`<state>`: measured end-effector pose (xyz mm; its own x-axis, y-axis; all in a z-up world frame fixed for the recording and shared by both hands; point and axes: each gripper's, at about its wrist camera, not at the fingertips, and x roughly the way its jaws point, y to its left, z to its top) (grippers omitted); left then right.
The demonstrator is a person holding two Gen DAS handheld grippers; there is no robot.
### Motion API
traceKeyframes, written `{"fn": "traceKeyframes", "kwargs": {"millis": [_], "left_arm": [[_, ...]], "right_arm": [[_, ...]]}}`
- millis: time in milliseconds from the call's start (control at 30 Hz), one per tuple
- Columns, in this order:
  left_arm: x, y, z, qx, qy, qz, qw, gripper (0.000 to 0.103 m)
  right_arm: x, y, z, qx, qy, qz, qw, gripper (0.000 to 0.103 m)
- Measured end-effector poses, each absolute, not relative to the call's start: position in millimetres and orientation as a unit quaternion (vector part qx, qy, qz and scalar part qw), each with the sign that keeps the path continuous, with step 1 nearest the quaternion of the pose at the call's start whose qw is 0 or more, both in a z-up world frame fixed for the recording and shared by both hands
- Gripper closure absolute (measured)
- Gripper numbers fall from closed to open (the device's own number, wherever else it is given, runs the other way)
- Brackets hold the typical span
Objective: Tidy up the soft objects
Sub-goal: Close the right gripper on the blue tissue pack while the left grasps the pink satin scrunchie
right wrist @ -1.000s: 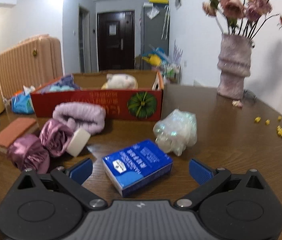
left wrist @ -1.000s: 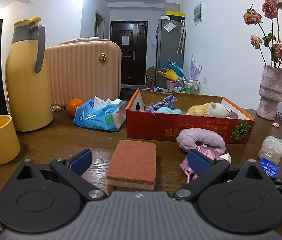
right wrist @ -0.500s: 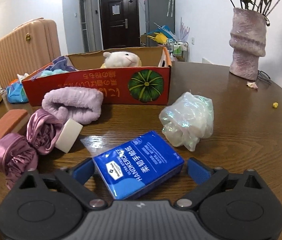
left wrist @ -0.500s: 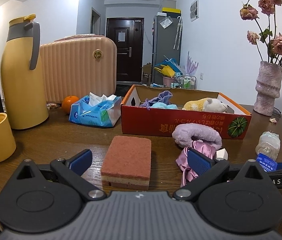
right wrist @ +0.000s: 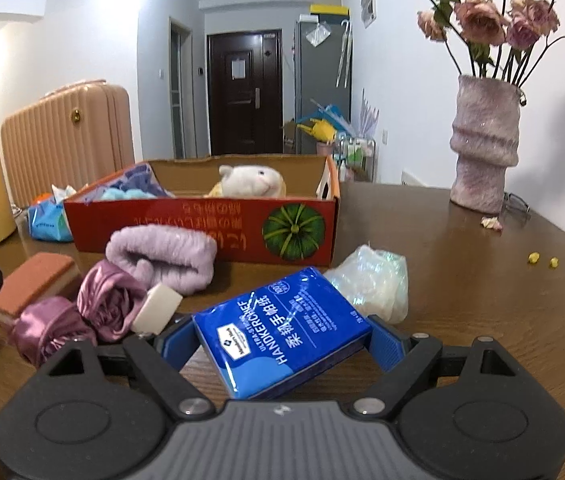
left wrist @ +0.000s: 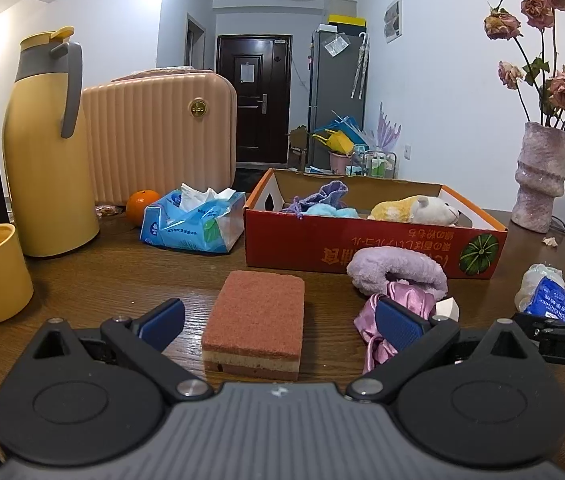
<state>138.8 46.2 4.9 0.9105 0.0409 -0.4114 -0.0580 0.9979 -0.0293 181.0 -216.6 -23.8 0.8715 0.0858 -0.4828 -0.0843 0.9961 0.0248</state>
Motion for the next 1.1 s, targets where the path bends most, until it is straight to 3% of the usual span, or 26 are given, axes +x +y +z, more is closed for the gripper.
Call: {"fn": "traceKeyframes", "kwargs": {"millis": [400,1100], "left_arm": [[144,30,6,-0.047,0.219,0.006,0.975,0.000],[179,-27,-15,0.030,0.271,-0.033,0.962,0.000]], "right_arm": [[173,-223,-15,0.016,0.218,0.032,0.975,0.016],[172,-226,-14,0.034,0.220,0.030,0.975,0.015]]}}
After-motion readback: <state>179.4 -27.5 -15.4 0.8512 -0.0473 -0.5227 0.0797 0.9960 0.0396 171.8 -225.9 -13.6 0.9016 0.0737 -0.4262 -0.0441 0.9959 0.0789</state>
